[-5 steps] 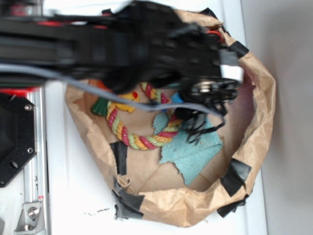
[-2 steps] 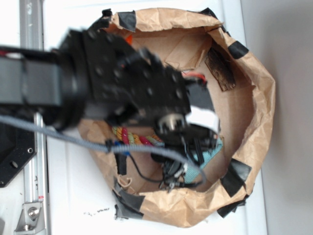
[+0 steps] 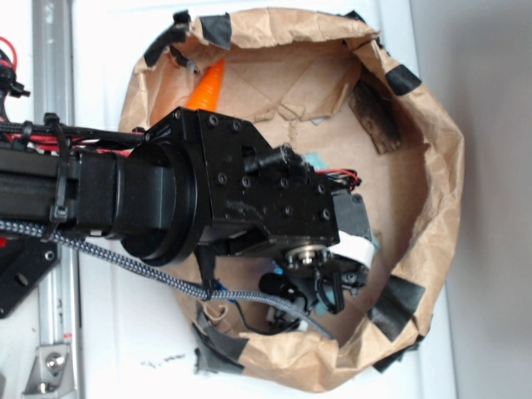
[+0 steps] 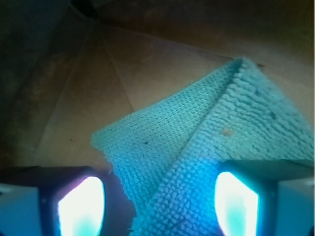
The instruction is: Grab the blue cloth.
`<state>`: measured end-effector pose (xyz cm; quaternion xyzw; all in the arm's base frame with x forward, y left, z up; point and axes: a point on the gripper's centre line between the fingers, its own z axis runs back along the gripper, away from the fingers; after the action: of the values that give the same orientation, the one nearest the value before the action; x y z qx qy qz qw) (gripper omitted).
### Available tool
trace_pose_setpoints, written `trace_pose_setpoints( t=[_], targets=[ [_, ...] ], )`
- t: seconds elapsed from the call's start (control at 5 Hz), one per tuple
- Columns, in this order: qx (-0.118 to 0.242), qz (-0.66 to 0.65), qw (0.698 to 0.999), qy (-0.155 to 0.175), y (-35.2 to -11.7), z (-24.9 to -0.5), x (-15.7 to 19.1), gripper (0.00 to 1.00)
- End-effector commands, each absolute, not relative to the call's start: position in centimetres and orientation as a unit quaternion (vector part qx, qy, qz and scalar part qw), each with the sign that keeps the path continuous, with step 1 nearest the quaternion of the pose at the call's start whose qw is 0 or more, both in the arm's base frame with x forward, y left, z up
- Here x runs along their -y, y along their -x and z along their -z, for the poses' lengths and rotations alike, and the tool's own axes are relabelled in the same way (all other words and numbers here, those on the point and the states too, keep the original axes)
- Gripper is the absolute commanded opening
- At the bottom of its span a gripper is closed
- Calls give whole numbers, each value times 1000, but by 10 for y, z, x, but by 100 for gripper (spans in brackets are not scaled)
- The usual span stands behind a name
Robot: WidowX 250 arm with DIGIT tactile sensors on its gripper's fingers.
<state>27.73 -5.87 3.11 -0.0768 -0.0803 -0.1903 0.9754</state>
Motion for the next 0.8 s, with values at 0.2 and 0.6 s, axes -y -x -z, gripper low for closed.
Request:
trace_pose_setpoints(
  t=[0.2,0.6],
  targets=[
    [89,186,978,39,-278,-27,30,0],
    [114,148,982,10,-305,-49,-13,0]
  ],
)
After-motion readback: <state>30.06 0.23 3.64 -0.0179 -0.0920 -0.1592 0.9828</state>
